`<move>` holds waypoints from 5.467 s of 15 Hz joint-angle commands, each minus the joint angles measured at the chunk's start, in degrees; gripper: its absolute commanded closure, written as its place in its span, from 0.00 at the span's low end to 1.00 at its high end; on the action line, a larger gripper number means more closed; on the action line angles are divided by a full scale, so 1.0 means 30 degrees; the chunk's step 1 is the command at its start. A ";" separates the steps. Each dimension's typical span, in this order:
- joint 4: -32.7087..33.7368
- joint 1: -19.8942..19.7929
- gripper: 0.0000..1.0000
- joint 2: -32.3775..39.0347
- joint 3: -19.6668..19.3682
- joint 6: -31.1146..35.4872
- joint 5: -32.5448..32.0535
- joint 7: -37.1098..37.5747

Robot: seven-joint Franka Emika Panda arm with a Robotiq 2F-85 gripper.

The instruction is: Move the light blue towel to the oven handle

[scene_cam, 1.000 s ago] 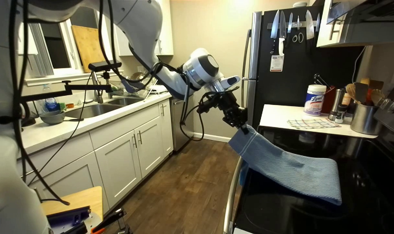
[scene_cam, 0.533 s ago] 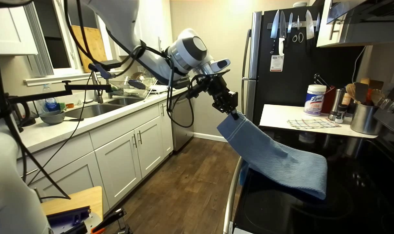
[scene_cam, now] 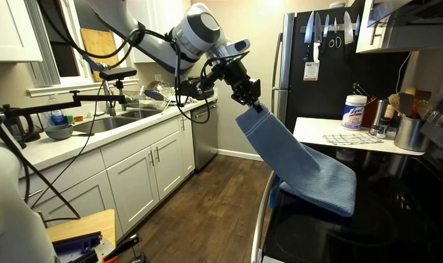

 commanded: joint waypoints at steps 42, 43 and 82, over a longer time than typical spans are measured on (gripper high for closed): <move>0.0146 -0.1126 0.98 -0.8387 0.0826 -0.1224 0.2048 -0.5697; 0.0180 -0.1264 0.98 -0.8359 0.0682 -0.1156 0.2333 -0.5878; 0.5183 -0.4754 0.98 -0.5105 0.0844 -0.1711 0.4890 -0.1095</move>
